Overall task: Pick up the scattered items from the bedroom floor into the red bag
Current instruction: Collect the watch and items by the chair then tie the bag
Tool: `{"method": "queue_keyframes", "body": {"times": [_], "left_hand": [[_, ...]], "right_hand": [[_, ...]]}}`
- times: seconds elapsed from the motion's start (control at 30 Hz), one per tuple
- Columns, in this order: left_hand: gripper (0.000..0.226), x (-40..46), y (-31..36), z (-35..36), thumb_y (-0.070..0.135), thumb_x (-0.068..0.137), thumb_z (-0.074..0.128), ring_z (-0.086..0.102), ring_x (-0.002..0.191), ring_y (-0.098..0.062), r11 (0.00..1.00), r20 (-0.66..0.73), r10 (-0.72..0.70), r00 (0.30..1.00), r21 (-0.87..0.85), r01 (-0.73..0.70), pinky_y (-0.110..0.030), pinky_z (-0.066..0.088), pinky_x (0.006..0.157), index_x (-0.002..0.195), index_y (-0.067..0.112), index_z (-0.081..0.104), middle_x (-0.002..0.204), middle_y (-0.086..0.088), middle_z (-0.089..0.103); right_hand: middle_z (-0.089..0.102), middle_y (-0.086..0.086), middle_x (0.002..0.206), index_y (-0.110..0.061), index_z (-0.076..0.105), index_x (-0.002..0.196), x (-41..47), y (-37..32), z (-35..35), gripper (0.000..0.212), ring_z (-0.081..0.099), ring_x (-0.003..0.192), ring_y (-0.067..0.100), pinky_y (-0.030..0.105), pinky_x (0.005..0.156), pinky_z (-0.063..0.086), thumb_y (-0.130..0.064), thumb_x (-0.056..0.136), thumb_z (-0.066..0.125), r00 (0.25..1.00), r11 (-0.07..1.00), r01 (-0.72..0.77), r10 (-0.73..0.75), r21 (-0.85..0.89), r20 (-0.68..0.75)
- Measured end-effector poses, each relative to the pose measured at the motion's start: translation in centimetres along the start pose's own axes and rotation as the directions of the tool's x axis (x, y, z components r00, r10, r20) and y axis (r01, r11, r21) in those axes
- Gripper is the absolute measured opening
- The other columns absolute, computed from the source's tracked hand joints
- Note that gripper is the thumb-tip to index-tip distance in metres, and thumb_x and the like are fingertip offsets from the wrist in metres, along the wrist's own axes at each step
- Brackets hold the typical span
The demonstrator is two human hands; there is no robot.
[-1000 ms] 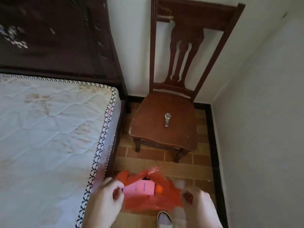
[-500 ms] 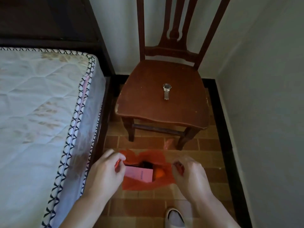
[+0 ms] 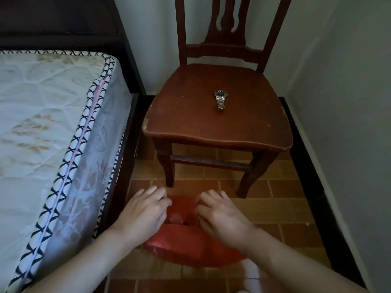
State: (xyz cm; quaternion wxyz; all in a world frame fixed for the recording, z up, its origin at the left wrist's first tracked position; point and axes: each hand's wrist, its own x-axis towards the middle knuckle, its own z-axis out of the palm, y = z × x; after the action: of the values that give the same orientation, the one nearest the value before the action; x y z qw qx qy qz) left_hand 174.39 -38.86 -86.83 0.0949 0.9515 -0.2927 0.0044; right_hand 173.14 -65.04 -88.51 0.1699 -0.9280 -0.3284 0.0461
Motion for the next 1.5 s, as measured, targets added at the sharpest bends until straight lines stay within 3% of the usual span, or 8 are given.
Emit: {"method": "queue_keyframes", "body": {"times": [0.17, 0.3, 0.43, 0.63, 0.73, 0.9, 1.13, 1.5], "left_hand": [[0.030, -1.0, -1.4, 4.4, 0.014, 0.072, 0.084, 0.059, 0.089, -0.013, 0.992, 0.129, 0.057, 0.990, 0.107, -0.071, -0.030, 0.054, 0.071, 0.100, 0.023, 0.079, 0.095, 0.009, 0.059], [0.046, -2.0, -1.2, 7.9, 0.038, 0.077, 0.082, 0.063, 0.115, -0.020, 0.980, 0.263, -0.010, 0.965, 0.192, -0.042, -0.040, 0.055, 0.092, 0.119, 0.023, 0.074, 0.123, 0.001, 0.067], [0.075, -1.8, 0.6, 9.5, 0.060, 0.098, 0.046, 0.021, 0.154, -0.026, 0.989, 0.447, -0.074, 0.891, 0.145, 0.010, -0.054, 0.020, 0.123, 0.158, 0.018, 0.033, 0.165, -0.004, 0.030], [0.087, -2.8, 1.6, 11.4, 0.069, 0.098, 0.037, -0.007, 0.158, -0.031, 0.987, 0.658, -0.071, 0.749, 0.154, -0.042, -0.062, 0.003, 0.124, 0.163, 0.018, 0.012, 0.172, -0.006, 0.001], [0.089, -3.0, 1.8, 11.5, 0.071, 0.096, 0.038, -0.009, 0.157, -0.032, 0.985, 0.683, -0.057, 0.728, 0.158, -0.071, -0.064, 0.000, 0.124, 0.164, 0.020, 0.011, 0.172, -0.007, -0.001], [0.094, -3.2, 2.0, 12.0, 0.065, 0.094, 0.049, -0.011, 0.156, -0.037, 0.964, 0.720, -0.024, 0.693, 0.201, -0.176, -0.068, -0.006, 0.121, 0.163, 0.018, 0.007, 0.171, -0.010, -0.004], [0.092, -4.1, 1.0, 13.6, 0.062, 0.098, 0.045, -0.011, 0.155, -0.041, 0.920, 0.766, -0.059, 0.640, 0.290, -0.262, -0.072, -0.003, 0.119, 0.163, 0.013, 0.004, 0.171, -0.014, -0.006], [0.081, -4.7, -0.6, 14.5, 0.065, 0.102, 0.032, -0.012, 0.157, -0.029, 0.963, 0.754, -0.038, 0.656, 0.202, -0.176, -0.049, -0.003, 0.127, 0.164, 0.022, 0.003, 0.172, -0.007, -0.004]], "right_hand": [[0.049, 0.003, 0.150, -0.021, 0.061, 0.135, 0.0, 1.0, 6.7, 0.036, 0.038, 0.144, 0.025, 0.054, 0.116, 0.035, -0.025, 0.102, 0.049, 0.979, 0.983, 0.114, -0.088, -0.142, 0.182], [0.032, 0.005, 0.165, -0.023, 0.039, 0.154, -1.1, 1.9, 10.2, 0.053, 0.024, 0.154, 0.028, 0.057, 0.123, 0.020, -0.044, 0.105, 0.040, 0.974, 0.983, 0.027, 0.015, -0.181, 0.224], [0.011, 0.002, 0.172, -0.026, 0.019, 0.163, -2.0, 2.2, 12.4, 0.071, 0.003, 0.159, 0.024, 0.057, 0.127, 0.006, -0.057, 0.102, 0.038, 0.950, 0.989, -0.064, 0.102, -0.136, 0.296], [-0.013, 0.001, 0.173, -0.034, -0.001, 0.164, -3.4, 3.0, 17.4, 0.094, -0.013, 0.159, 0.027, 0.059, 0.125, -0.004, -0.066, 0.093, 0.052, 0.926, 0.991, -0.008, 0.057, -0.131, 0.374], [-0.020, 0.001, 0.171, -0.036, -0.005, 0.164, -3.6, 3.2, 18.8, 0.091, -0.017, 0.158, 0.030, 0.059, 0.123, -0.007, -0.057, 0.096, 0.053, 0.924, 0.984, 0.040, 0.029, -0.173, 0.382], [-0.017, 0.005, 0.172, -0.028, -0.003, 0.165, -1.9, 4.8, 20.1, 0.080, -0.015, 0.158, 0.035, 0.066, 0.124, 0.006, -0.016, 0.104, 0.046, 0.868, 0.949, 0.139, 0.021, -0.283, 0.497], [-0.018, 0.001, 0.172, -0.022, -0.009, 0.164, 0.8, 8.9, 19.6, 0.069, -0.017, 0.157, 0.032, 0.060, 0.126, 0.001, -0.017, 0.108, 0.031, 0.870, 0.906, 0.088, 0.132, -0.414, 0.474], [-0.025, 0.003, 0.169, -0.021, -0.014, 0.163, 1.1, 14.7, 21.0, 0.080, -0.017, 0.157, 0.031, 0.060, 0.125, -0.003, -0.042, 0.107, 0.039, 0.769, 0.855, 0.083, 0.272, -0.512, 0.578]]}}
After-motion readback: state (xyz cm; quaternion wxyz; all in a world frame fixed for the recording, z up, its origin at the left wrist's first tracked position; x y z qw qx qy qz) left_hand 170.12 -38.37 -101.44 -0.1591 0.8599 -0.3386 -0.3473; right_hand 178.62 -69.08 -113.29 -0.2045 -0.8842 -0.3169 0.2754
